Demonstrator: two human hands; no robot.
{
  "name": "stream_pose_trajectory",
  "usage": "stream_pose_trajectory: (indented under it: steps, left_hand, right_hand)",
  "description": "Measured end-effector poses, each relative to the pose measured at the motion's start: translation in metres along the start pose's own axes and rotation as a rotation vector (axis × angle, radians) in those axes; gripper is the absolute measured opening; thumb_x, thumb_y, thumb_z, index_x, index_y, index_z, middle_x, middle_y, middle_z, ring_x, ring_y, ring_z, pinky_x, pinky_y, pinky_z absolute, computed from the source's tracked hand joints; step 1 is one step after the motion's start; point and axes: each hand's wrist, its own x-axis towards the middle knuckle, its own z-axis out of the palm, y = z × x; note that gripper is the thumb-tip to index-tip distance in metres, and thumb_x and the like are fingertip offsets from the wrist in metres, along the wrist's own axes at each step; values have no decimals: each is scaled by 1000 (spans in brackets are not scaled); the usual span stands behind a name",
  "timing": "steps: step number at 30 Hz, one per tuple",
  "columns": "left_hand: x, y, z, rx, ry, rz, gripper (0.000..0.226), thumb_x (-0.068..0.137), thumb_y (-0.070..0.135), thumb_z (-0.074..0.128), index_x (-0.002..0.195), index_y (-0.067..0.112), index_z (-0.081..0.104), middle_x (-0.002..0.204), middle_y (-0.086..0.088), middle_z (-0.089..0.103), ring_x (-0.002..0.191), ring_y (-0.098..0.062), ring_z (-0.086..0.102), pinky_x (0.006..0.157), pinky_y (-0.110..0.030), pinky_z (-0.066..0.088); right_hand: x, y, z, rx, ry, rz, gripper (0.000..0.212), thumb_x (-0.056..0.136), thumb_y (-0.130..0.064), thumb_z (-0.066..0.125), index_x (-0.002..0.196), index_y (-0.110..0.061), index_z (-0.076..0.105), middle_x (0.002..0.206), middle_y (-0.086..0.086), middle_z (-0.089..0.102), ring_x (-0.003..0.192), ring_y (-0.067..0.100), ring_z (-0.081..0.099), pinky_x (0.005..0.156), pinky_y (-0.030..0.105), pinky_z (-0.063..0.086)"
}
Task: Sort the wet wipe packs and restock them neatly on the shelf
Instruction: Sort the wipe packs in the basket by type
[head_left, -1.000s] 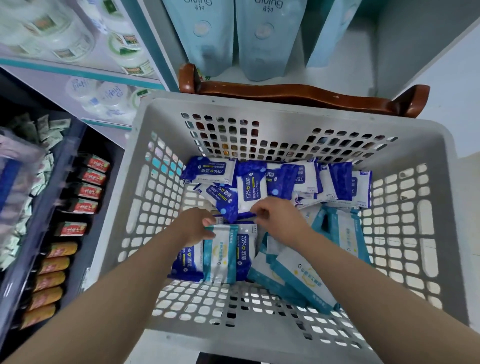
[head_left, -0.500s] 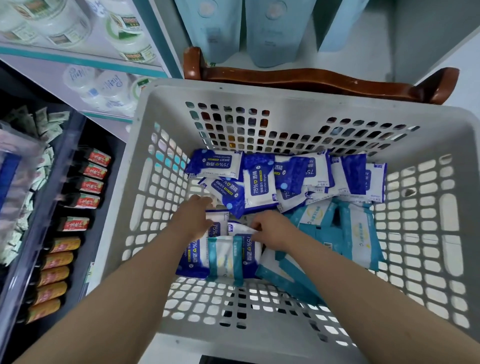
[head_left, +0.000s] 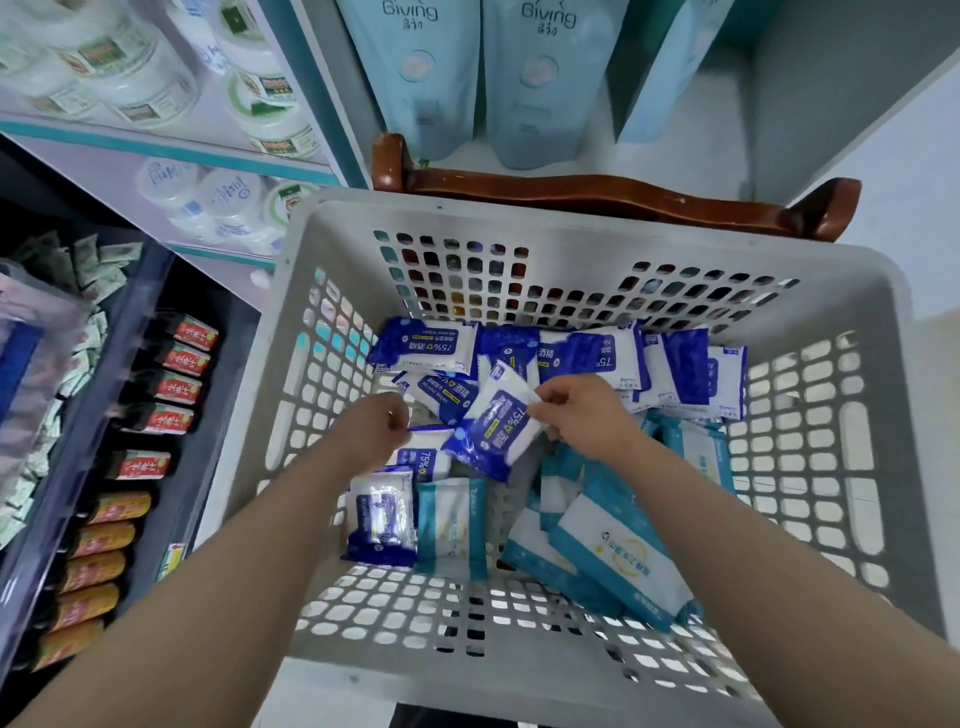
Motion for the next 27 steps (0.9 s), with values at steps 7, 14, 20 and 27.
stream_pose_trajectory:
  steps: [7, 14, 20, 27]
  left_hand:
    - [10, 24, -24, -501, 299, -51, 25, 90, 7, 60, 74, 21, 46, 74, -6, 55, 61, -25, 53, 60, -37, 50]
    - [34, 34, -12, -840, 294, -156, 18, 92, 3, 54, 108, 9, 47, 107, -11, 51, 89, -27, 59, 87, -41, 55]
    - [9, 1, 1, 247, -34, -118, 20, 82, 22, 72, 85, 10, 57, 101, -10, 64, 89, -23, 58, 73, -27, 42]
    - [-1, -17, 23, 221, -282, -50, 51, 70, 15, 83, 117, 13, 61, 117, -4, 62, 104, -20, 58, 91, -30, 46]
  right_hand:
    - [8, -15, -24, 351, 184, 164, 12, 92, -9, 60, 89, 0, 65, 69, 9, 61, 48, 10, 53, 52, 22, 50]
    - [8, -5, -16, 565, 374, 246, 19, 86, 0, 64, 97, -4, 48, 78, 16, 63, 62, 24, 68, 66, 40, 61]
    - [-15, -4, 8, 358, 105, 191, 21, 84, -10, 71, 78, -6, 51, 64, 14, 63, 46, 16, 64, 48, 31, 57]
    - [-5, 7, 73, -81, -291, 65, 12, 81, -20, 73, 91, -14, 69, 95, 5, 68, 91, 18, 63, 82, 30, 50]
